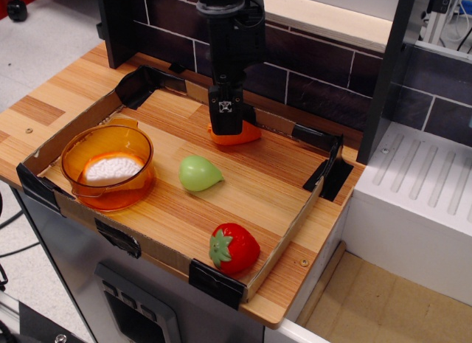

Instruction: Take sushi out of pot

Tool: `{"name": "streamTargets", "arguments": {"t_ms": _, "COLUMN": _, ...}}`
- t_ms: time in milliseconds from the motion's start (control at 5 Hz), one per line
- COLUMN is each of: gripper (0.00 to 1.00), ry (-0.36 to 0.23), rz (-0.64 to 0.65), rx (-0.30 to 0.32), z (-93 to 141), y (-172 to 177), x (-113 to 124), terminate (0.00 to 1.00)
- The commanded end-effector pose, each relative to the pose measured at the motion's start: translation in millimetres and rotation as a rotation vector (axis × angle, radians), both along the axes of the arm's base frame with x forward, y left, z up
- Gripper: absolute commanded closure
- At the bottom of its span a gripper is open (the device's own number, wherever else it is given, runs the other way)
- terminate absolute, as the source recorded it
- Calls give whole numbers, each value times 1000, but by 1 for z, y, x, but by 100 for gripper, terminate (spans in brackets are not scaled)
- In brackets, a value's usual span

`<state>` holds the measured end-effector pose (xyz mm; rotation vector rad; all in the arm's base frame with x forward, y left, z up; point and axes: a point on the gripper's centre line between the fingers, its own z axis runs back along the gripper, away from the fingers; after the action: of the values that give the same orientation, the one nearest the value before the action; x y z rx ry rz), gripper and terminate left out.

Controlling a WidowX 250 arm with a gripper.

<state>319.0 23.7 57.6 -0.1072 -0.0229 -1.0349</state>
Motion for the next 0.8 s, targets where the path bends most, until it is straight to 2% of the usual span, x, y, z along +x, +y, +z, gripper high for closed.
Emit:
{"name": "streamTargets", "arguments": {"t_ms": 0, "gripper": 0, "ry": 0, "rz": 0, "rx": 0, "z": 0, "y": 0, "x": 0, "terminate": 0}}
{"name": "streamTargets", "arguments": {"t_ms": 200, "gripper": 0, "ry": -86, "rz": 10, "rx": -9, "z": 28, "y": 1, "x": -4, "terminate": 0}}
{"name": "streamTargets", "arguments": {"t_ms": 400, "gripper": 0, "ry": -118, "rz": 22, "rx": -47, "z": 58, "y": 4, "x": -11, "terminate": 0}}
{"name": "streamTargets", "arguments": {"t_ms": 600, "gripper": 0, "ry": -104, "rz": 26, "rx": -55, "z": 73, "y": 12, "x": -16, "terminate": 0}}
